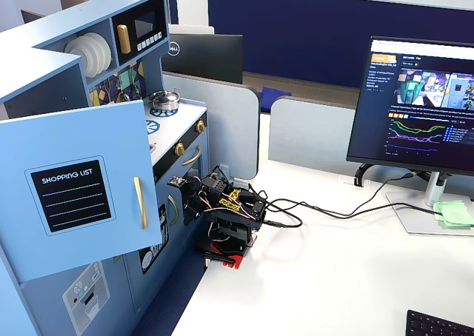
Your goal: Take off the lid from the green recipient and place it on the counter
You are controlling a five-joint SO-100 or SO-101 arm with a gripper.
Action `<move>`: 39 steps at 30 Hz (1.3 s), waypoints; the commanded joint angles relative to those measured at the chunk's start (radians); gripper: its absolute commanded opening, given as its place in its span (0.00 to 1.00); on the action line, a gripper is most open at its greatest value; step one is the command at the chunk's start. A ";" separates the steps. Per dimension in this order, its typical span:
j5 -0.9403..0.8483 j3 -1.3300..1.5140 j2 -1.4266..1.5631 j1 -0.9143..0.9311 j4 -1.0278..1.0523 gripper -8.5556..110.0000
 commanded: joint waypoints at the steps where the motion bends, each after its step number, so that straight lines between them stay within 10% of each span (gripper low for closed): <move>1: 0.060 0.012 -0.006 0.046 0.173 0.07; 11: 0.067 0.011 -0.006 0.046 0.143 0.07; 26: -0.032 -0.796 -0.307 0.100 -0.460 0.25; 39: -0.109 -0.930 -0.549 0.092 -0.979 0.35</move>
